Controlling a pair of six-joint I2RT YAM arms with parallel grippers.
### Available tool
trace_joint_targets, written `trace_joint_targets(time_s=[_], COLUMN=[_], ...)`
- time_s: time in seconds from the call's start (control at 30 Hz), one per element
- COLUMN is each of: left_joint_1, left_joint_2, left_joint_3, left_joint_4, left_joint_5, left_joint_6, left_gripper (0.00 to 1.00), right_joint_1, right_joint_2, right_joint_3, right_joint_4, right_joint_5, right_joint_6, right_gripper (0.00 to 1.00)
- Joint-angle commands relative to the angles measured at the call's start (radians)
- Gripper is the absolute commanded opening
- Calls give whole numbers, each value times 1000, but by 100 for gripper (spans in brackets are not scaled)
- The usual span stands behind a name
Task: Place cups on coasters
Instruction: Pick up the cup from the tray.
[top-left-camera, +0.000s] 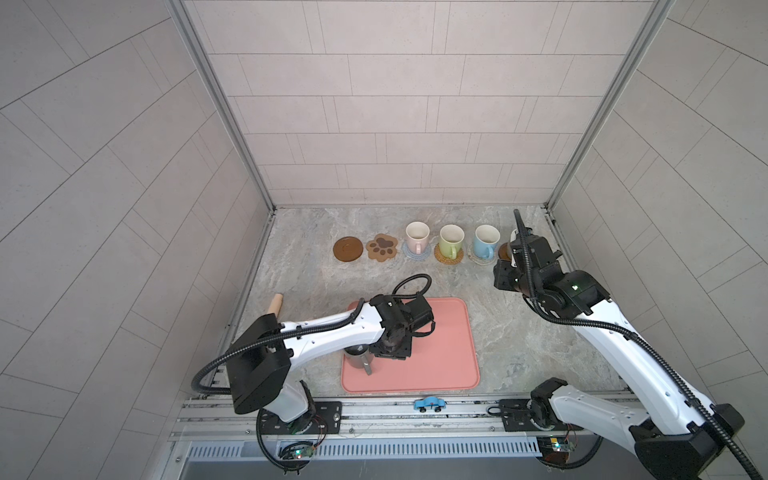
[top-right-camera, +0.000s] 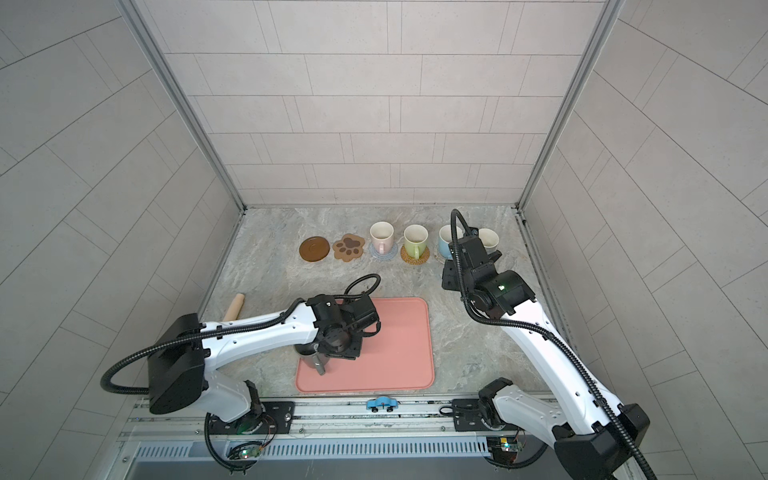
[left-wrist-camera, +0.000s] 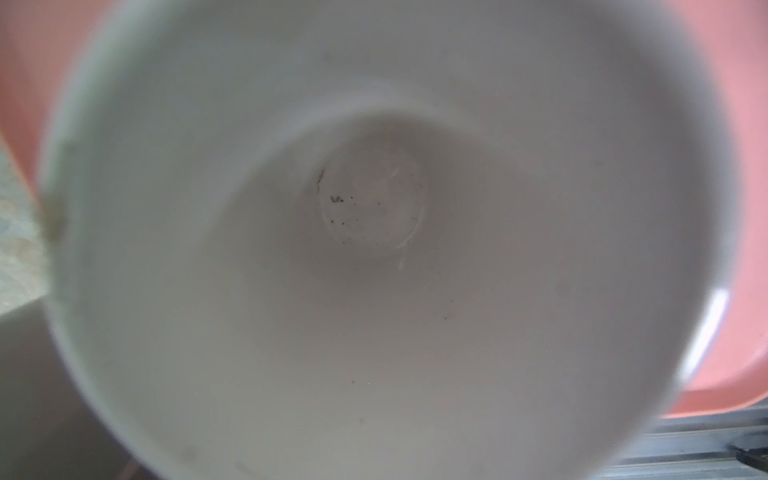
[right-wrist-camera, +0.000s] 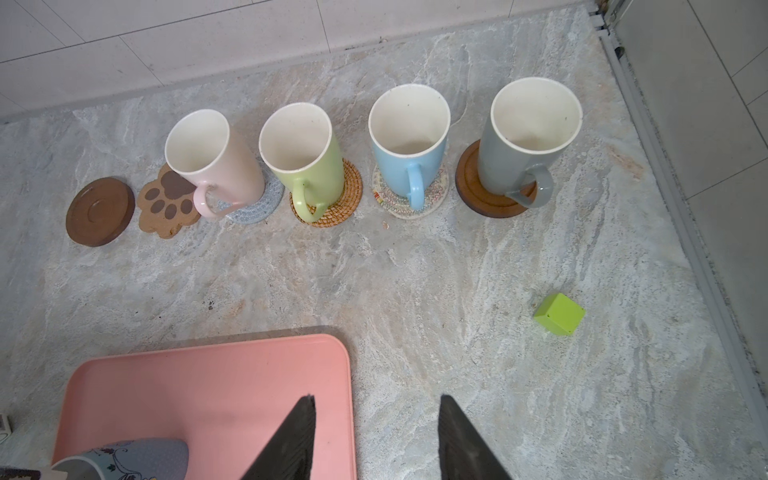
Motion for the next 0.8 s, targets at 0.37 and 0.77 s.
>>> trace_joint_targets(time_s=[0.37,0.77], left_joint_1=[8,11], left_joint_2=[6,-28], left_joint_3=[-16,74], left_joint_4=[33,-22], left_joint_5=[-43,-115], left_joint_6=[72,120], left_gripper=[16,13], right_joint_1=[-3,-2], right_joint_2=[-43,-72], right_joint_3=[-2,-5], right_joint_4=[-51,-77], right_joint_5=[61,87], right_joint_6=[26,36], right_gripper=[50,50])
